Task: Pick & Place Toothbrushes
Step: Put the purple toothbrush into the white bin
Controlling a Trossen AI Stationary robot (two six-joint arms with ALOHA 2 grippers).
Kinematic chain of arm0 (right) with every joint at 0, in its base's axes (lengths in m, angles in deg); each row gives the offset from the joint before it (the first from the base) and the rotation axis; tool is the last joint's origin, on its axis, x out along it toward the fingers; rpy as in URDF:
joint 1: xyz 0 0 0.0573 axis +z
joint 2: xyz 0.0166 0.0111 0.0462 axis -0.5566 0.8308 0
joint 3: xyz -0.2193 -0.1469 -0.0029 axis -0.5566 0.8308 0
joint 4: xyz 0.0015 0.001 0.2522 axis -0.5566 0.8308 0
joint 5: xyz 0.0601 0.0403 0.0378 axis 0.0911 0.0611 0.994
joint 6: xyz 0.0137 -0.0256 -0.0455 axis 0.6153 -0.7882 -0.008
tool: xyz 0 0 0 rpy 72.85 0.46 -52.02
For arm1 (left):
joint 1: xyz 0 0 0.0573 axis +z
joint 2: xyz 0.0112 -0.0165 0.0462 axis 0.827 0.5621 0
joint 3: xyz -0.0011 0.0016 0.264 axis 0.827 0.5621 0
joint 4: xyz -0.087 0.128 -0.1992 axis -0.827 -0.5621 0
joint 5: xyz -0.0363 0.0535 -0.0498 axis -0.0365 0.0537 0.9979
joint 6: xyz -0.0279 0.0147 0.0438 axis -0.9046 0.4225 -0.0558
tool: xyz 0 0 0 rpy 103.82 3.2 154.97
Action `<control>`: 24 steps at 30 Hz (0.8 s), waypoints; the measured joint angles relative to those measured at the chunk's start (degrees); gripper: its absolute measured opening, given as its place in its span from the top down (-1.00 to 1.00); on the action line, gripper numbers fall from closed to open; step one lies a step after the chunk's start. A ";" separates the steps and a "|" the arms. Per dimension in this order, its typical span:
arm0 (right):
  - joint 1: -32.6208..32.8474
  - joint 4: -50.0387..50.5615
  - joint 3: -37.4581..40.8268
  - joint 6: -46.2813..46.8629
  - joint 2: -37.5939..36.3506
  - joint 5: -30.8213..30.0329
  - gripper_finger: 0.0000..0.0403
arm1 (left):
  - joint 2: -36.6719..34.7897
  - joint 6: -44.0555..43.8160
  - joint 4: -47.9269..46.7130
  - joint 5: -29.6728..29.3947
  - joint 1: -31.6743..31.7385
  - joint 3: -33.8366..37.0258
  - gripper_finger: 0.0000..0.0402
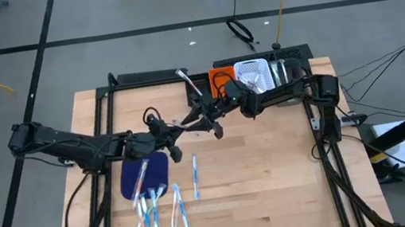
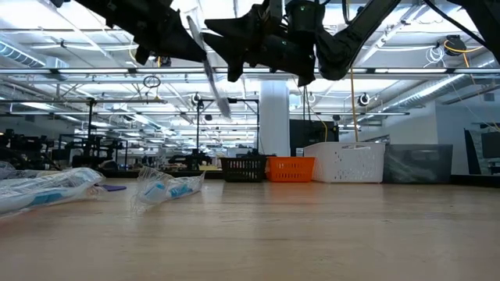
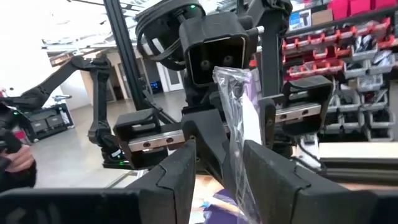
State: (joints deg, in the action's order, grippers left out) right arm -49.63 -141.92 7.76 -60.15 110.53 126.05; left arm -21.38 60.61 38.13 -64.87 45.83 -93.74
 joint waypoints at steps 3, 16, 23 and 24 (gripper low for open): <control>-0.65 0.04 0.00 0.74 0.00 0.48 0.35 | 0.06 -0.87 -1.00 -0.99 -0.30 -0.02 0.98; 0.33 -0.58 -0.07 -0.24 0.00 -0.18 0.35 | 0.10 0.51 1.00 -1.52 -1.32 -0.02 0.99; 1.53 -0.08 -0.07 -2.74 0.00 -3.49 0.35 | 0.10 0.57 2.41 -1.89 -0.58 0.00 0.99; 1.57 0.23 -0.07 -2.75 0.00 -4.29 0.35 | 0.10 0.69 2.98 -1.53 -0.60 -0.01 0.99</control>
State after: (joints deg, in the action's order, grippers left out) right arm -48.06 -141.69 7.70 -62.90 110.53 121.76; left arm -21.28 61.30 41.11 -66.40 45.23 -93.75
